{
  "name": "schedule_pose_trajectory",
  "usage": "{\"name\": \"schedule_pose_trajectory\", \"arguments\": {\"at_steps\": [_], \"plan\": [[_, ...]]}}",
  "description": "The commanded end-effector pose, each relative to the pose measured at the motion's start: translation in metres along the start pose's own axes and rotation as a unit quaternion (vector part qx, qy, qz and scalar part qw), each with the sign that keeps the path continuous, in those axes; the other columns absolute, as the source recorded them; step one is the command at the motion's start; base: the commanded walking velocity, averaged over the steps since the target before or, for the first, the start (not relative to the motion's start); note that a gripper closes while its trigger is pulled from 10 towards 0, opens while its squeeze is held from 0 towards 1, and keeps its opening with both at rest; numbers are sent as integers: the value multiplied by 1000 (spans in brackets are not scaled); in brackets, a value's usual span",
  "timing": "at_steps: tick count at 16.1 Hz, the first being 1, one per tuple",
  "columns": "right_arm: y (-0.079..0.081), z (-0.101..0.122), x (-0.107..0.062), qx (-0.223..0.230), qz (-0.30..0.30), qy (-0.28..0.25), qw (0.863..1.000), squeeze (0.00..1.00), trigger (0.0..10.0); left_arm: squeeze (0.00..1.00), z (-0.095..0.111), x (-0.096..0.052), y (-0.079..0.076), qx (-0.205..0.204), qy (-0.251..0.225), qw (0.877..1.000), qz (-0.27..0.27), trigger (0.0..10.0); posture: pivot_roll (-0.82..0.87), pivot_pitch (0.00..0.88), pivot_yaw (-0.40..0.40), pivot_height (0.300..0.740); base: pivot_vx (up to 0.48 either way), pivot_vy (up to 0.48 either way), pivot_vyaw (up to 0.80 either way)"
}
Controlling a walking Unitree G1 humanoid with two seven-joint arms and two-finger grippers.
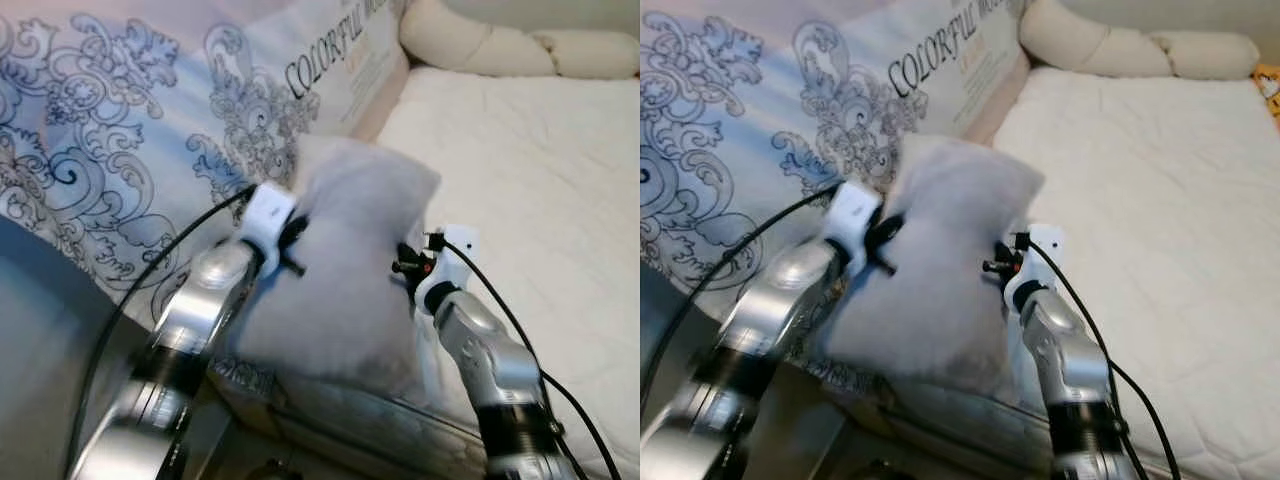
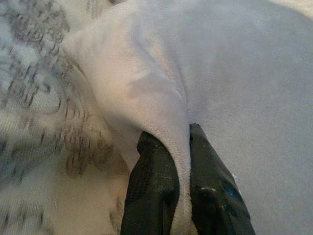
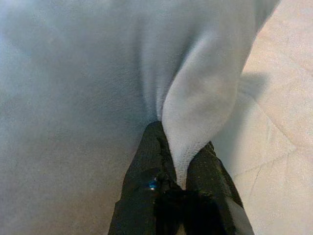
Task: Clean up the room
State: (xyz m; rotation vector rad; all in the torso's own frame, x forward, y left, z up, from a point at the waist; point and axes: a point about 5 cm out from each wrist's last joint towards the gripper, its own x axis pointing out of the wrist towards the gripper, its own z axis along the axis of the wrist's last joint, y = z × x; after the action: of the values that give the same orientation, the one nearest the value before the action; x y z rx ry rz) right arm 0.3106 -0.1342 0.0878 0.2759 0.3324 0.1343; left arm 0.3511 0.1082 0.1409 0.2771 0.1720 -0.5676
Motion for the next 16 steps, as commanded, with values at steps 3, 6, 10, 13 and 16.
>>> {"name": "schedule_pose_trajectory", "arguments": {"at_steps": [3, 6, 10, 13, 16], "plan": [[-10, 5, 20, 14, -44, -13, 999, 0, 10000, 0, 28, 23, 12, 46, -24, 999, 4, 10000, -21, 0, 119, 740, 0, 0, 0], [-10, 18, 41, -20, -46, -18, 999, 373, 10000, 0, 55, 36, 23, 65, -42, 997, 22, 10000, -8, 0, 127, 740, 0, 0, 0], [-8, 23, 53, -29, -42, -4, 999, 1000, 10000, 0, 71, 39, 37, 84, -50, 994, 47, 10000, 11, 6, 127, 740, 0, 0, 0], [-11, 14, 52, -26, -39, 4, 999, 1000, 10000, 0, 61, 39, 40, 82, -26, 995, 53, 10000, -9, 26, 130, 740, 0, 0, 0], [-21, 4, 43, -1, -29, -27, 999, 1000, 10000, 0, 37, 41, 28, 106, 9, 994, 35, 10000, -58, 48, 141, 740, 0, 0, 0]]}}
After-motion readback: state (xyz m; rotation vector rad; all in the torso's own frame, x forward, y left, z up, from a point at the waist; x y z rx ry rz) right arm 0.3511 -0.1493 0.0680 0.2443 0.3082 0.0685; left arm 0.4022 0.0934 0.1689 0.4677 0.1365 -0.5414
